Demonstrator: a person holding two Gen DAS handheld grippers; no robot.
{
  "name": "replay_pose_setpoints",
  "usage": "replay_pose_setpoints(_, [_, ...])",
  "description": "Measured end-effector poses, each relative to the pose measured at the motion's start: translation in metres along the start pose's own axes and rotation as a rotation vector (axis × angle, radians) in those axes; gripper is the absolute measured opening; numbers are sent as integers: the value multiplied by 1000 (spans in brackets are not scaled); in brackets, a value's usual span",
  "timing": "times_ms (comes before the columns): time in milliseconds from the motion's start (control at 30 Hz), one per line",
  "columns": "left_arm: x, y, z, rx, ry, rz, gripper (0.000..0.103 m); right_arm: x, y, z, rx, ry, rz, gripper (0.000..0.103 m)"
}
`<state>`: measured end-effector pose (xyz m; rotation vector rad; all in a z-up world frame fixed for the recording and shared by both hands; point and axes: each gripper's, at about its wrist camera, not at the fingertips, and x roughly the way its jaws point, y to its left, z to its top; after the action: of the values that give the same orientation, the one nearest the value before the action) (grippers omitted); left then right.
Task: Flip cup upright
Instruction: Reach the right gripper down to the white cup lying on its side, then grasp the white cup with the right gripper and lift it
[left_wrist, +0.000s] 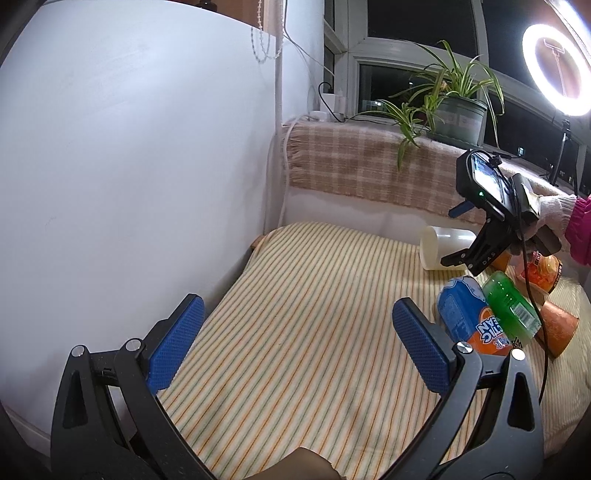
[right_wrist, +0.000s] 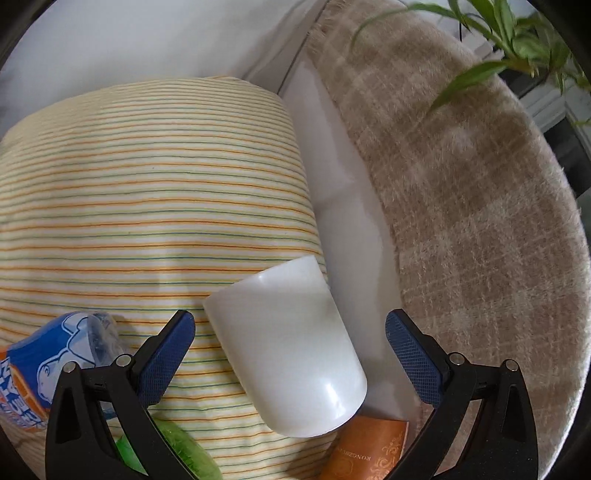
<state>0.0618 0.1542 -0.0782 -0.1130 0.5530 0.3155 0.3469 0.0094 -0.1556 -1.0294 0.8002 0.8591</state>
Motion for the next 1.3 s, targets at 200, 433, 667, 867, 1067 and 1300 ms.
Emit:
replay_pose_setpoints(200, [4, 4, -1, -10, 10, 1, 103, 10, -2, -1, -18, 31, 25, 101])
replay_pose_setpoints(433, [2, 4, 0, -5, 4, 3, 103, 33, -2, 4, -22, 101, 47, 81])
replay_pose_setpoints(667, [-1, 4, -1, 0, -2, 7, 103, 20, -5, -2, 67, 45, 63, 78])
replay_pose_setpoints(867, [-9, -4, -2, 11, -15, -20, 103, -26, -14, -13, 168, -47, 56, 74])
replay_pose_setpoints(1067, [-24, -15, -3, 28, -35, -52, 103, -85, -9, -41, 335, -191, 79, 74])
replay_pose_setpoints(1300, [-43, -28, -10, 50, -51, -93, 103, -156, 15, -89, 472, -317, 93, 73])
